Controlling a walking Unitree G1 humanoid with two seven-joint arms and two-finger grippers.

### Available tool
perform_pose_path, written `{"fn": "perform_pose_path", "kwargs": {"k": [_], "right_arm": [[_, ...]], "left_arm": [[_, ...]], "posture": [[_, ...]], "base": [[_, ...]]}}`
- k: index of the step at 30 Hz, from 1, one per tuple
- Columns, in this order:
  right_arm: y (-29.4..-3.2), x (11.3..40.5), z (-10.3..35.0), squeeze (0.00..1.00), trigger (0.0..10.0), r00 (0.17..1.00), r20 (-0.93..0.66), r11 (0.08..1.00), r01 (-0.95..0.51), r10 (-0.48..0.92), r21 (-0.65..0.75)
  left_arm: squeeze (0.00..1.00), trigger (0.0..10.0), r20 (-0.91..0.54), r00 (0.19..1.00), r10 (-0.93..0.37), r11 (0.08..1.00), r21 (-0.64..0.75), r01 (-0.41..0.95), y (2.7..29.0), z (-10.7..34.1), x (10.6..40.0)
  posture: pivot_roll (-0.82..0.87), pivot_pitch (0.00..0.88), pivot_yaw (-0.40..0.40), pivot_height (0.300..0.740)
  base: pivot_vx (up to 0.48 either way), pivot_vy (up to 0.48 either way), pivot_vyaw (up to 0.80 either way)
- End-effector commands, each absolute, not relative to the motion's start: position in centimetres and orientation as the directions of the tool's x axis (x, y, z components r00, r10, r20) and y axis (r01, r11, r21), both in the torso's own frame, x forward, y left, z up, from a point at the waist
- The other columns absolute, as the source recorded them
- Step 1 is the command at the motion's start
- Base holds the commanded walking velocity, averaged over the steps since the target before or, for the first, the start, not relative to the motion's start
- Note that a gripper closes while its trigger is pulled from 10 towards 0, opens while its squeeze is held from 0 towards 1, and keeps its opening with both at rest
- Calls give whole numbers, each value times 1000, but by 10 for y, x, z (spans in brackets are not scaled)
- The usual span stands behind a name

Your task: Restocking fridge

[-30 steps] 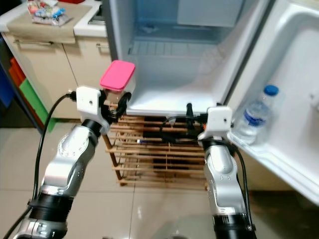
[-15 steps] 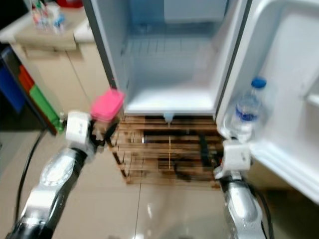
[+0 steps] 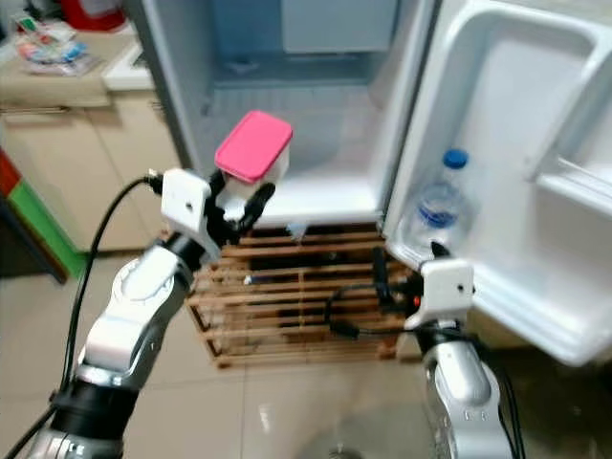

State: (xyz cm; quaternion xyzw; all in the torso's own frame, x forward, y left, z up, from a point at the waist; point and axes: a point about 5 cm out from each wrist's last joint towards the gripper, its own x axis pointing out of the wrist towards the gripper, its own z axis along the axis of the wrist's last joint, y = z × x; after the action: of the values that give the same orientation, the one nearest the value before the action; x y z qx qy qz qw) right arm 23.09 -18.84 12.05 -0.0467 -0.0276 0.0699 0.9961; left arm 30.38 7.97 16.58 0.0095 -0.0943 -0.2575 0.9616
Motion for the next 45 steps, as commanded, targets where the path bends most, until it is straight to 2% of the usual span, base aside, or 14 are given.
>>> {"fn": "perform_pose_path", "kwargs": {"k": [1, 10, 15, 21, 30, 35, 38, 45], "right_arm": [[-179, 235, 128, 0, 10000, 979, 71, 980, -183, 189, -80], [-163, 224, 126, 0, 10000, 938, 15, 937, -347, 347, -32], [-166, 223, 126, 0, 10000, 938, 4, 938, -346, 346, -34], [-163, 225, 126, 0, 10000, 933, -11, 932, -360, 360, -33], [-156, 223, 132, 0, 10000, 927, 0, 926, -376, 376, -31], [-156, 218, 133, 0, 10000, 924, -12, 924, -382, 381, -29], [-151, 210, 132, 0, 10000, 919, -28, 920, -393, 392, -17], [-148, 199, 131, 0, 10000, 924, -49, 925, -380, 379, 1]], "left_arm": [[0, 10000, 179, 857, -484, 875, 87, 476, 87, 168, 307], [0, 10000, 189, 873, -450, 893, 66, 446, 87, 168, 307], [0, 10000, 166, 893, -418, 908, 95, 407, 87, 167, 316], [0, 10000, 167, 870, -465, 885, 104, 453, 61, 177, 333], [0, 10000, 199, 893, -403, 915, 80, 396, 52, 194, 351], [0, 10000, 200, 920, -336, 942, 79, 327, 59, 201, 369], [0, 10000, 179, 952, -249, 968, 61, 242, 71, 203, 385], [0, 10000, 146, 976, -160, 987, 49, 155, 88, 205, 401]], "posture": [[-167, 0, 43, 740], [-180, 0, 45, 740], [-180, 0, 45, 740], [-194, 0, 39, 740], [-232, 27, 52, 740], [-247, 60, 52, 740], [-252, 114, 50, 740], [-265, 152, 50, 740]], "base": [[472, 0, 0], [439, 0, 0], [0, 0, 0], [0, 0, 0], [0, 0, 0], [0, 0, 0], [0, 0, 0], [0, 0, 0]]}}
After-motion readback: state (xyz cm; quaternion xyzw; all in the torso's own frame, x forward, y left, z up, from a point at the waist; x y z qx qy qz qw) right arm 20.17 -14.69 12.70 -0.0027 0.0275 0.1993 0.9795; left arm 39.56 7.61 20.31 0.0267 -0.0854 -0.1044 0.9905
